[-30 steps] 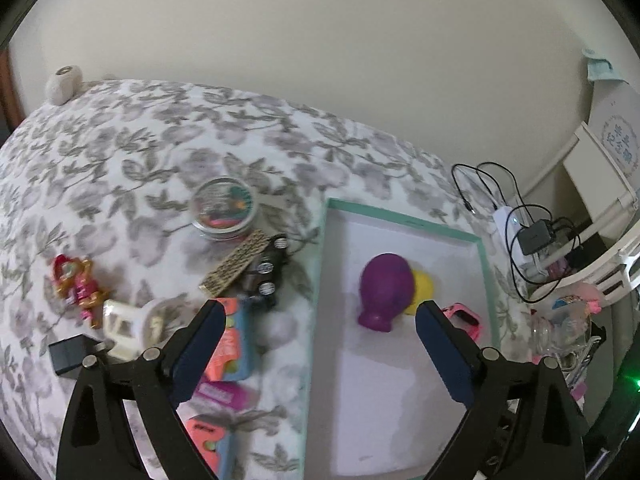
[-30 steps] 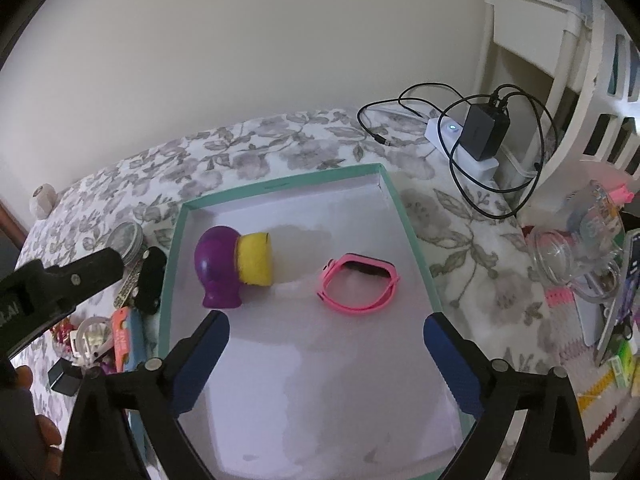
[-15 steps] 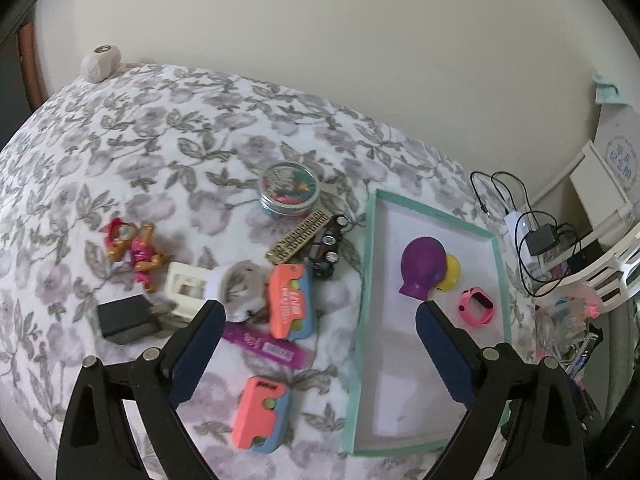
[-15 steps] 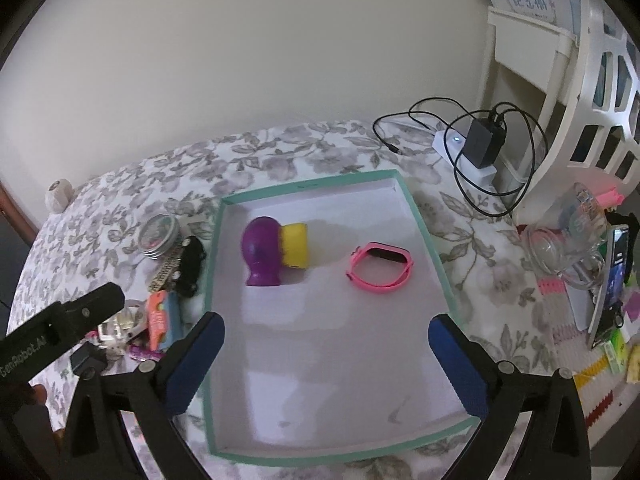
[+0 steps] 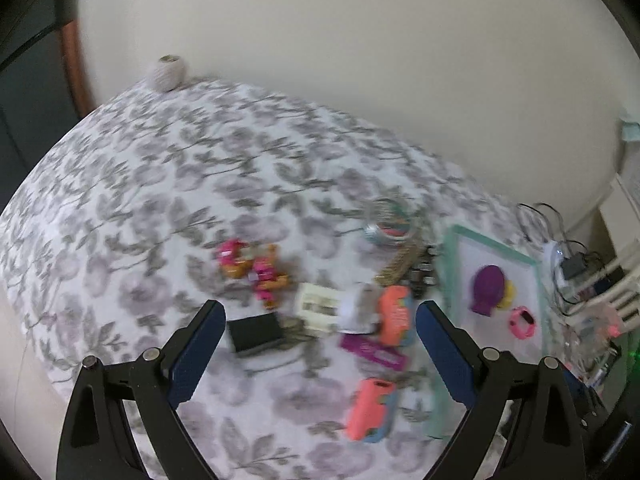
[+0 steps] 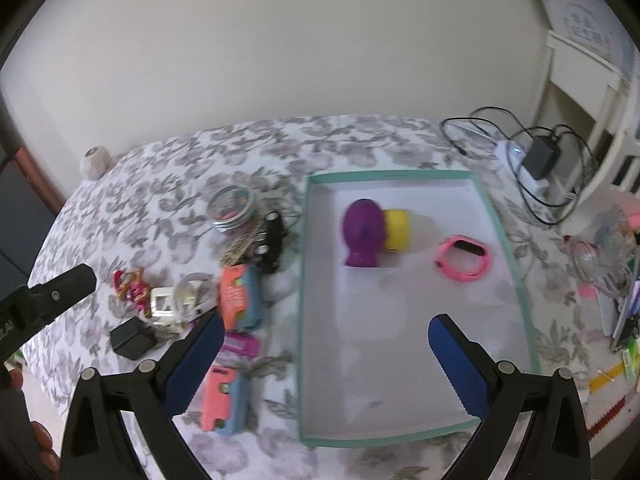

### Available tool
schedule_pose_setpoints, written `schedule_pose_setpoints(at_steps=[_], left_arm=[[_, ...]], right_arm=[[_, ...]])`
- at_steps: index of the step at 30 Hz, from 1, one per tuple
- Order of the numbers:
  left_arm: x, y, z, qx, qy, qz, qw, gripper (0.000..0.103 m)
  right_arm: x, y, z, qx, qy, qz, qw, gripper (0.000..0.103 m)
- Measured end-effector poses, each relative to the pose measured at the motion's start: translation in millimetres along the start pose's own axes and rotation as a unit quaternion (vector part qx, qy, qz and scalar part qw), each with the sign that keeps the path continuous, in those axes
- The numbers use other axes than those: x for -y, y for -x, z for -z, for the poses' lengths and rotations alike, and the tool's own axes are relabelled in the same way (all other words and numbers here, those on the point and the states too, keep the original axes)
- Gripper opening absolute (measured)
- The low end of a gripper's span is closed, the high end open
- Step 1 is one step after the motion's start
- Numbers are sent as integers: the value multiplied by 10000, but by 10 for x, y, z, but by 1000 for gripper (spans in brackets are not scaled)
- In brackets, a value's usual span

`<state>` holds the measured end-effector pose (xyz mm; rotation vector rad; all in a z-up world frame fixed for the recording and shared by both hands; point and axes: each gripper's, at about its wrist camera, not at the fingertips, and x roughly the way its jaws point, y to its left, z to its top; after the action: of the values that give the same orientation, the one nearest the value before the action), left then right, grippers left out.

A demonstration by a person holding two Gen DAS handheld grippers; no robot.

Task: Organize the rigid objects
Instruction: 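Move the left tool to the black charger while the right tool approaches the orange-blue block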

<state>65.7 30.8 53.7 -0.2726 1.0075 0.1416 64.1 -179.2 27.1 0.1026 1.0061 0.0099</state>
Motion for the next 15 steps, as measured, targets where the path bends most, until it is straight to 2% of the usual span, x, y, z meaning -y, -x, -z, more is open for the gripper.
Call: schedule_pose_setpoints(at_steps=[9,12,15], left_arm=[[-544,-201,-35,-363,502,-298,9976,96],[-641,-260,-24,-463,636,-403,9961,96],[-694,-364,-8,-635,798,-357,9941,96]], right_arm=[[-449,-221,125,-338,350,-275,9984,103],[-549,-331,202,-478,486,-323,9972,103],[-610,-438,297,-680,519,-424,9954,103]])
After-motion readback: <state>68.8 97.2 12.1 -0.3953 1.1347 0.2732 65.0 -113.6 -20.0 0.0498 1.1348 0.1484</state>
